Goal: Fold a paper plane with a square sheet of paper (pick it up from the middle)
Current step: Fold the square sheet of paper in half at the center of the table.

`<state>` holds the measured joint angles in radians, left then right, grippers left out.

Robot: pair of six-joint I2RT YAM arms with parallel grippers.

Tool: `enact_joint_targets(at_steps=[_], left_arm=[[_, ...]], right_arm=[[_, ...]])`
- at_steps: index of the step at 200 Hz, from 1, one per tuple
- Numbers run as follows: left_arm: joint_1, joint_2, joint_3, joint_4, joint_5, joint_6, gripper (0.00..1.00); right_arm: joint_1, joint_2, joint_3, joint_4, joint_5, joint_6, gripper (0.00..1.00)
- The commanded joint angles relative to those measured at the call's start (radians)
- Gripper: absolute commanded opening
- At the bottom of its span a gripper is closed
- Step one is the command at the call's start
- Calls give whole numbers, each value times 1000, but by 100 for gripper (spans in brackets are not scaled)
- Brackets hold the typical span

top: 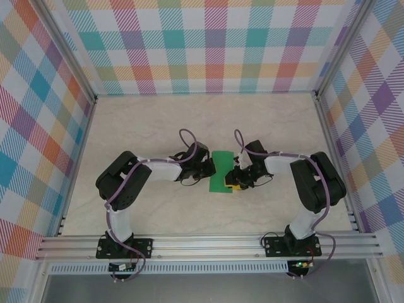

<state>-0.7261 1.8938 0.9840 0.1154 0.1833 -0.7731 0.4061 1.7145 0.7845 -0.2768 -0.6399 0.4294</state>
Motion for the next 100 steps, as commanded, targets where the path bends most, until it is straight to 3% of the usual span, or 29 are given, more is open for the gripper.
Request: enact_joint_targets(at_steps=[1, 25, 73, 100], left_arm=[[-6, 22, -55, -166, -4, -6, 0], [-6, 22, -50, -168, -5, -5, 0], [-7, 19, -49, -161, 3, -9, 1], [-7, -1, -56, -147, 12, -12, 2]], right_arm=[[7, -50, -43, -23, -6, -6, 32], [19, -96, -67, -17, -10, -4, 32], [27, 5, -92, 13, 48, 8, 31], [35, -33, -87, 5, 59, 18, 31]])
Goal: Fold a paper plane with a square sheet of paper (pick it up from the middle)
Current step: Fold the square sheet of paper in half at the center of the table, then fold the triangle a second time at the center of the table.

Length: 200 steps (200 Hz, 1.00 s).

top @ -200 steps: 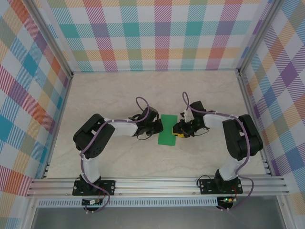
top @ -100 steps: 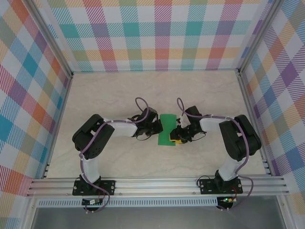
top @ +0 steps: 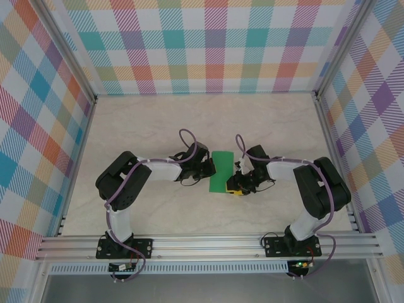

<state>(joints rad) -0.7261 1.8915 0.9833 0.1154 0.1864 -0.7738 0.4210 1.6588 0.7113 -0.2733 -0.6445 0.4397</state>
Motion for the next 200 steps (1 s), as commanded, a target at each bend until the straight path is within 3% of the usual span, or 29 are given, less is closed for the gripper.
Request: enact_joint_targets(at_steps=[1, 34, 47, 77, 125, 200], left_arm=[[-7, 0, -55, -147, 8, -12, 2], [-4, -89, -66, -146, 4, -12, 12], [-2, -140, -78, -161, -31, -14, 24], [34, -218, -132, -157, -51, -30, 37], [85, -226, -216, -25, 36, -86, 45], [99, -154, -203, 86, 137, -121, 47]], right_arm=[[21, 19, -13, 1, 64, 8, 31], [20, -111, 29, -69, 181, 5, 35], [13, -132, 47, -95, 262, 13, 38], [-19, -109, 87, -87, 285, 33, 38], [-24, -5, 158, -35, 174, 32, 37], [-22, 84, 206, -11, 88, 18, 35]])
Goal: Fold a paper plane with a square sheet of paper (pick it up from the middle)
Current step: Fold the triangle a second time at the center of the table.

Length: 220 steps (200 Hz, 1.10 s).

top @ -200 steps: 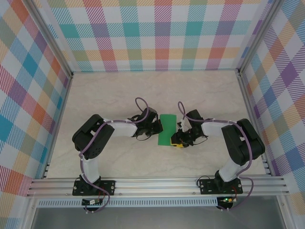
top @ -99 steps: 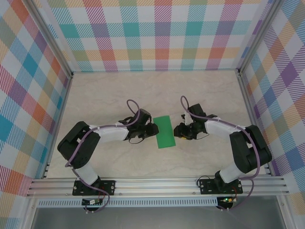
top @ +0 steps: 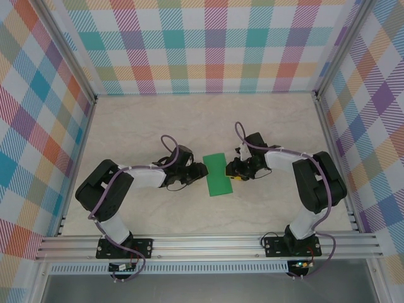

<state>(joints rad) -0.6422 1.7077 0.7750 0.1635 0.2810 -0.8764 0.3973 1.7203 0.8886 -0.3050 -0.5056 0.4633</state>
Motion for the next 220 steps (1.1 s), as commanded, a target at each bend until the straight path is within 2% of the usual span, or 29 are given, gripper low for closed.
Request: enact_joint_targets(at_steps=[1, 42, 104, 220], left_arm=[[15, 31, 5, 37, 43, -18, 47], [15, 49, 20, 42, 58, -21, 46], [4, 64, 39, 63, 92, -18, 41], [-26, 121, 98, 43, 95, -26, 40]], right_arm=[[2, 23, 28, 20, -51, -6, 35], [1, 58, 31, 12, -41, -14, 35], [1, 60, 9, 19, -19, -13, 34], [2, 68, 7, 18, -17, -15, 33]])
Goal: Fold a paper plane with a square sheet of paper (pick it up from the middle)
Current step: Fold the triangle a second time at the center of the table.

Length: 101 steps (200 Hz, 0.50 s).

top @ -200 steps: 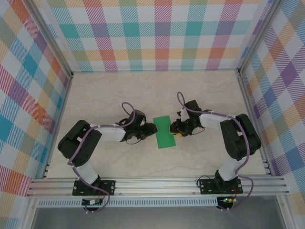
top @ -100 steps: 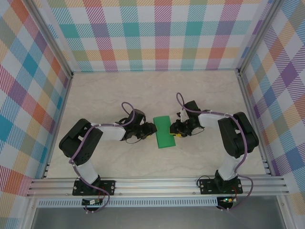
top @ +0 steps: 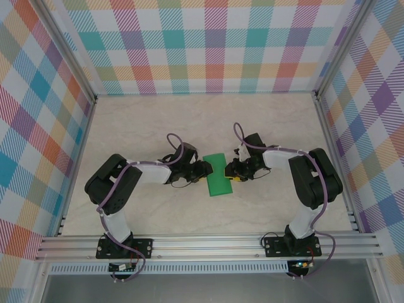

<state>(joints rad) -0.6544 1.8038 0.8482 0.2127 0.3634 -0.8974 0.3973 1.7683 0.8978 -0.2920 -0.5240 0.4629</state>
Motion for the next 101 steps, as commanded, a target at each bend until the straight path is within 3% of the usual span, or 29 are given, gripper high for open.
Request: enact_joint_targets(at_steps=[1, 101], left_arm=[[-14, 24, 25, -7, 12, -5, 40], [-22, 23, 35, 51, 32, -29, 41]], right_arm=[[1, 20, -1, 5, 1, -15, 33], [1, 16, -3, 13, -14, -15, 32]])
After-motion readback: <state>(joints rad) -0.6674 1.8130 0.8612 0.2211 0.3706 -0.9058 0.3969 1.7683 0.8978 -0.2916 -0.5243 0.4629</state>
